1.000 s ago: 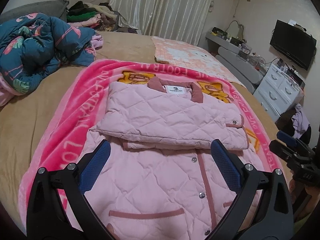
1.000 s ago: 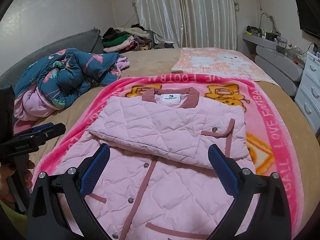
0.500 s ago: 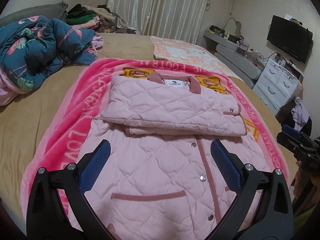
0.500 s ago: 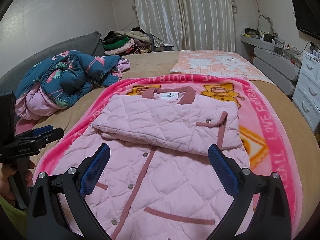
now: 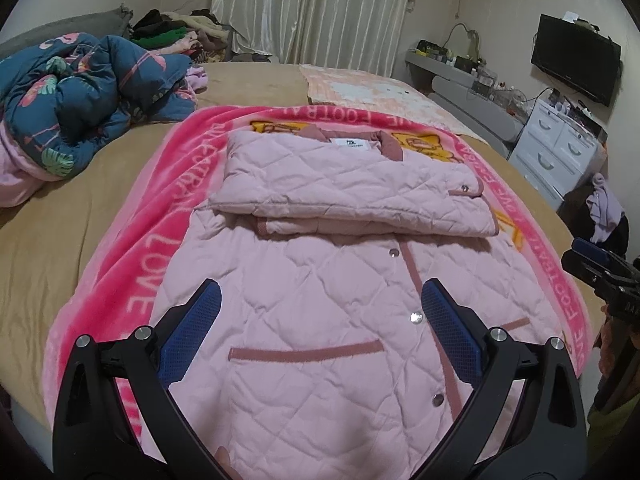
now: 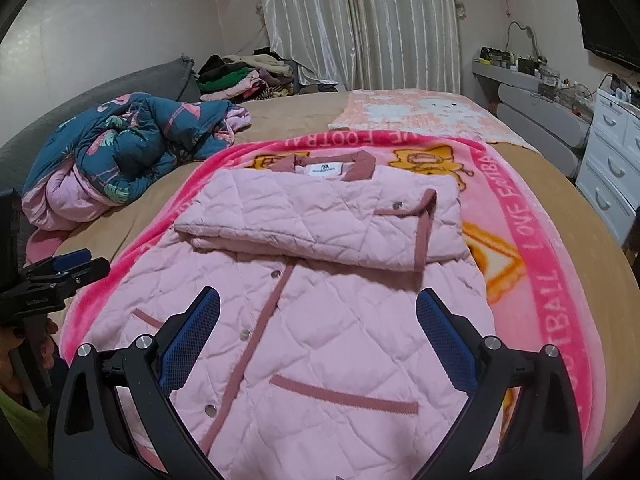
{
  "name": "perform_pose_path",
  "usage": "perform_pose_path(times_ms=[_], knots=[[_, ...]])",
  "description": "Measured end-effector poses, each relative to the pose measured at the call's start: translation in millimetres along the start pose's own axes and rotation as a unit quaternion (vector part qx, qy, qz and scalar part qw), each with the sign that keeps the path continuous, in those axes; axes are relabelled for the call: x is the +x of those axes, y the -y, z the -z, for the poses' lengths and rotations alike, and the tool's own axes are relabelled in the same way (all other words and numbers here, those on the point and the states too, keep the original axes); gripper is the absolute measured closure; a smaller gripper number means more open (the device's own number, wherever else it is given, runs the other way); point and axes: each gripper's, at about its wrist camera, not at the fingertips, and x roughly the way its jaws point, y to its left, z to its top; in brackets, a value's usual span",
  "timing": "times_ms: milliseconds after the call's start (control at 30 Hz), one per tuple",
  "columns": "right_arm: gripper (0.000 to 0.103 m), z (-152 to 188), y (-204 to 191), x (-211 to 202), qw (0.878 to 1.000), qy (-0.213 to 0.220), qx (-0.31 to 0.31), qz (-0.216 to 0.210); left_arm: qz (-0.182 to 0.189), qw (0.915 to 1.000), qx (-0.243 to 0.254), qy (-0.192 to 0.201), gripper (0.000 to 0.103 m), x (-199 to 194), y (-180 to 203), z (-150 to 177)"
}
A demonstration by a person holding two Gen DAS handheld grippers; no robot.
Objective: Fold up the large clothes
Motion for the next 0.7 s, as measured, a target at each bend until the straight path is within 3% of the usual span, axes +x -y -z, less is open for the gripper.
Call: perform_pose_path(times_ms=[700], knots=[[0.005,69,22,-10,0.999,-0.038,0.018,0.017,-0.03,0.999,0.002,-0.033,0.009,-5,-15,70]])
